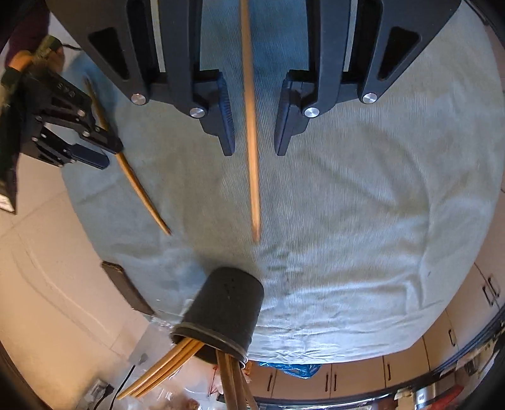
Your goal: Organize utensils
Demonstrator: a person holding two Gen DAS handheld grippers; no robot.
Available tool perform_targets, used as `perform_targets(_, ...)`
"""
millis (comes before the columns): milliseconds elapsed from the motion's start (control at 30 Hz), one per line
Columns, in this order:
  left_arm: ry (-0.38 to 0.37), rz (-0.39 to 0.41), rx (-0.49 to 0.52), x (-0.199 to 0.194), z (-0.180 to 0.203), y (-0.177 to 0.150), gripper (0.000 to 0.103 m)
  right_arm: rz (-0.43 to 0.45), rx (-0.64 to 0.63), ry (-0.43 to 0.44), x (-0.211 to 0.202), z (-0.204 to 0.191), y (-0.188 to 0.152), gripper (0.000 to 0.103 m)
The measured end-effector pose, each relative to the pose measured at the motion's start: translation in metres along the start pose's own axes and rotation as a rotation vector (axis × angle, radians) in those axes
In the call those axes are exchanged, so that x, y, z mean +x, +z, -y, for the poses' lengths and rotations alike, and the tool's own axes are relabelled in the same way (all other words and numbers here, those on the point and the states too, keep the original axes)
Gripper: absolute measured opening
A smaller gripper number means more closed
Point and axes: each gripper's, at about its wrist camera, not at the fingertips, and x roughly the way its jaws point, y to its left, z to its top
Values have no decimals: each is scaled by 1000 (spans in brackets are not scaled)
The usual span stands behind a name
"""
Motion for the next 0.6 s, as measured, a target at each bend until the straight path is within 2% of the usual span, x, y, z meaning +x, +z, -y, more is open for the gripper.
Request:
perform_targets(133,10,-5,2,21,-1,24,24,1,-21,-2,16,-5,26,29)
perform_targets(267,2,-20,-20,35,-6,43,24,-2,-40,-9,28,-9,50,29)
perform_targets(500,7,-9,21,46,4,58,24,-1,-62,-1,43,-16,76,28)
perform_targets(600,-4,12,21,48,6,60,24,17,-55,3,45,-15,79,24)
